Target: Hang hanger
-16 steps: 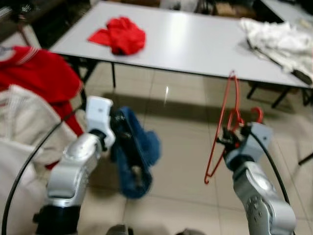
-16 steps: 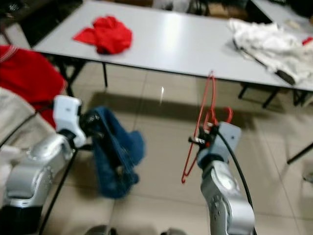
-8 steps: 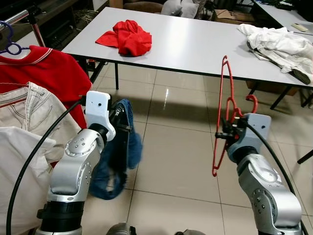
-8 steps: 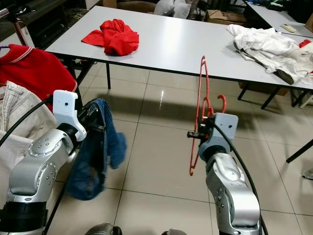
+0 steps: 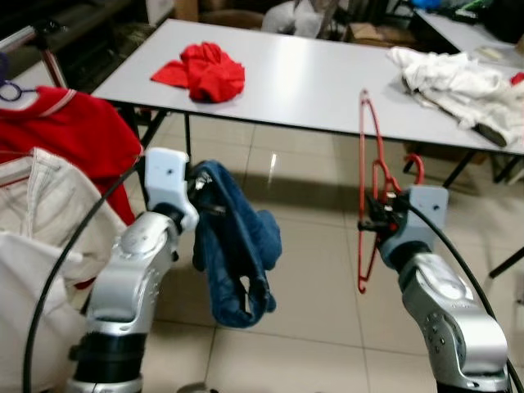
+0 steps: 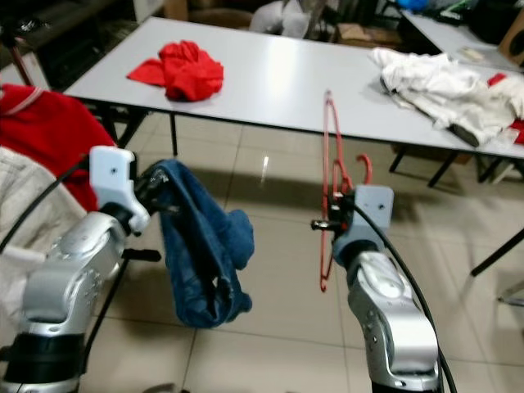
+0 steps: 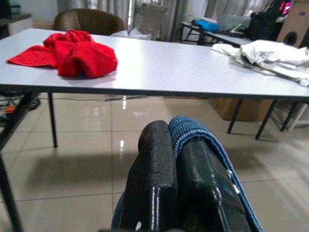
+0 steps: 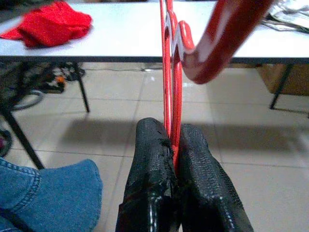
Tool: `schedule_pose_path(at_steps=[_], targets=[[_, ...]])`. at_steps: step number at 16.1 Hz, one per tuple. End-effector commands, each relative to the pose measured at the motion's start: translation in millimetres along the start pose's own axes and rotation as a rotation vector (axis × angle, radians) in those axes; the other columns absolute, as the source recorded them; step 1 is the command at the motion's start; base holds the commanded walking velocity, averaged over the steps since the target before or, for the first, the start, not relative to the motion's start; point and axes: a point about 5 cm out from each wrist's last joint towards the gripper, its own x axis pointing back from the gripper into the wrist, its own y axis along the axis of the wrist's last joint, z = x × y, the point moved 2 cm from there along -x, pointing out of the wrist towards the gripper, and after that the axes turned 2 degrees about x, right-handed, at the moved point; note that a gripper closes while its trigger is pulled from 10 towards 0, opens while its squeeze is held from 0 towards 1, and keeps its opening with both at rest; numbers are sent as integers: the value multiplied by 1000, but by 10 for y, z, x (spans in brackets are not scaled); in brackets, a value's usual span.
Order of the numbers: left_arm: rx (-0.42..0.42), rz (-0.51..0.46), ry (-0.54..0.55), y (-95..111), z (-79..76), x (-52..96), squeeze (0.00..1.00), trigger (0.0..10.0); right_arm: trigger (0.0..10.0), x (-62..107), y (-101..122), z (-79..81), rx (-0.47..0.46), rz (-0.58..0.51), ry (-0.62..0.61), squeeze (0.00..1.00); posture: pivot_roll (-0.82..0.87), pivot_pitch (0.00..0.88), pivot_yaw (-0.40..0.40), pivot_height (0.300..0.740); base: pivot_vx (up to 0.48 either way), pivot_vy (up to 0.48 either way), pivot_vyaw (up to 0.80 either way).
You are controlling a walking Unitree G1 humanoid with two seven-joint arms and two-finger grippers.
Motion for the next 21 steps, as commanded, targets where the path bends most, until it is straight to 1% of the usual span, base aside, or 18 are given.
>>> schedule_pose_path(at_steps=[1,9,11,12,13,14,15,17,20,21], targets=[[-15,-31,-6,82,-4,-39,0,10000,10000,-12,36,0,12,-8,6,0,-10,0,-63,740,360,0,0],[-27,-31,-22,86,-17,-102,0,10000,10000,-35,61,62,59,-35,27,0,-16,0,-60,740,368,0,0],[-29,-39,-15,84,-5,-110,0,10000,10000,-18,193,117,11,-138,74,0,-16,3,-60,740,369,0,0],[-26,-44,-13,73,2,-108,0,10000,10000,4,286,134,-41,-231,93,0,-20,2,-58,740,371,0,0],[-39,-49,-25,42,-4,-99,0,10000,10000,17,298,123,-38,-269,91,0,-20,2,-52,740,368,0,0],[-42,-49,-36,15,-11,-91,0,10000,10000,20,286,121,-14,-274,91,0,-23,1,-50,740,371,0,0],[-31,-38,-38,-62,-1,-67,0,10000,10000,20,221,116,77,-283,96,0,-26,1,-46,740,368,0,0],[-26,-36,-32,-81,13,-63,0,10000,10000,16,169,108,130,-286,101,0,-25,1,-46,740,368,0,0],[-29,-48,-28,-65,27,-74,0,10000,10000,-1,119,119,147,-291,110,0,-23,0,-48,740,368,0,0],[-30,-59,-24,-33,42,-94,0,10000,10000,-26,109,156,161,-271,134,0,-26,0,-48,740,371,0,0]])
